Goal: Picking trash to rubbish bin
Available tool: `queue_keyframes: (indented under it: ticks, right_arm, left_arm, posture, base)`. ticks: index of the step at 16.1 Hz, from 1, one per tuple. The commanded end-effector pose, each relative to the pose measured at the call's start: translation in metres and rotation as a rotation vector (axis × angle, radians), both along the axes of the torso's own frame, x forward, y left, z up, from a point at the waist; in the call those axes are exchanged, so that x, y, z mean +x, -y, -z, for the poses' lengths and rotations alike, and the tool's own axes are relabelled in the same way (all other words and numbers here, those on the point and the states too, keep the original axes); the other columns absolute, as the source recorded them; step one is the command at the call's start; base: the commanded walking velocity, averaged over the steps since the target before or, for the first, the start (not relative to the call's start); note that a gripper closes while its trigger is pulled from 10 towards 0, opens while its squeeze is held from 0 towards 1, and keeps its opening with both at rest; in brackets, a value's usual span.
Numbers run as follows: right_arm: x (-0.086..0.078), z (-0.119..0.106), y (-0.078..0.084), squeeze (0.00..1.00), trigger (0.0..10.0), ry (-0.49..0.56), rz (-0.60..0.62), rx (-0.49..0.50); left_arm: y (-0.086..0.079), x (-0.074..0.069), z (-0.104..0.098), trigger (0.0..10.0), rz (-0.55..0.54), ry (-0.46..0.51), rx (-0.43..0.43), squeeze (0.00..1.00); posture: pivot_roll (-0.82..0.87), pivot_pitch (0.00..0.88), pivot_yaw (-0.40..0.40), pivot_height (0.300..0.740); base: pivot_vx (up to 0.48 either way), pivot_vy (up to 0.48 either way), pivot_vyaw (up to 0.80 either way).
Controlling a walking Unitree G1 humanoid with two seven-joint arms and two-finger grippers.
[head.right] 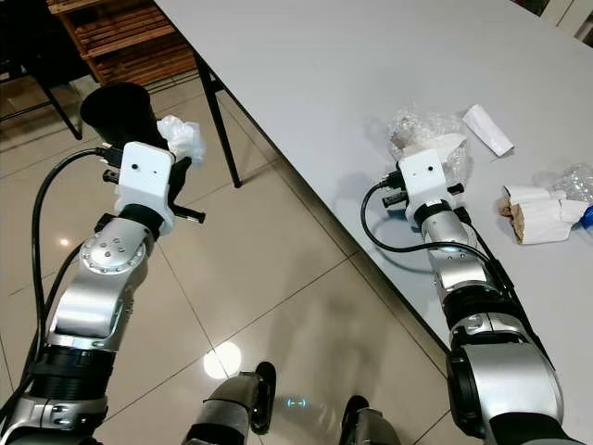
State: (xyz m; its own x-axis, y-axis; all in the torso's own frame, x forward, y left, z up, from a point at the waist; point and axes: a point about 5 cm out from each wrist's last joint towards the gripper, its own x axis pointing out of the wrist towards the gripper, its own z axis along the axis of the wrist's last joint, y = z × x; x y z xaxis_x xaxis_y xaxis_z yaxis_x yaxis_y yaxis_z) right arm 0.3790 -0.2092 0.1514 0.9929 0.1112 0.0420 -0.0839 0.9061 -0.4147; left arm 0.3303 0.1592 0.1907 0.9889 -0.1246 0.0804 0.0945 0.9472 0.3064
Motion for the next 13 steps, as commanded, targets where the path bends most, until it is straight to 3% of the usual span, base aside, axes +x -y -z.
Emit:
queue_keyframes:
  ticks: [1,3,6,13]
  right_arm:
    - [-0.010,0.026,0.009,0.00,0.0,-0.099,0.039,0.002]
    - [-0.005,0.001,0.013,0.00,0.0,0.017,0.049,0.018]
    - [-0.005,-0.011,0.013,0.00,0.0,0.084,0.038,0.019]
    - [-0.023,-0.057,0.020,0.00,0.0,0.284,0.048,0.009]
  left_arm:
    - [0.004,0.001,0.001,0.0,0.005,0.002,0.002,0.00]
    - [0.010,0.004,0.003,0.0,0.013,0.006,-0.019,0.00]
    - [0.016,0.007,0.004,0.0,0.017,0.008,-0.036,0.00]
    - [0.040,0.016,0.011,0.0,0.043,0.012,-0.106,0.00]
  posture:
    - [0.46,0.245,0.022,0.740]
    - [0.43,0.226,0.008,0.740]
    - [0.41,0.213,-0.001,0.740]
    - [0.30,0.156,-0.037,0.740]
  base:
    - [0.000,0.000,0.00]
    - [0.000,0.000,0.00]
    - [0.000,0.000,0.00]
    - [0.000,0.000,0.00]
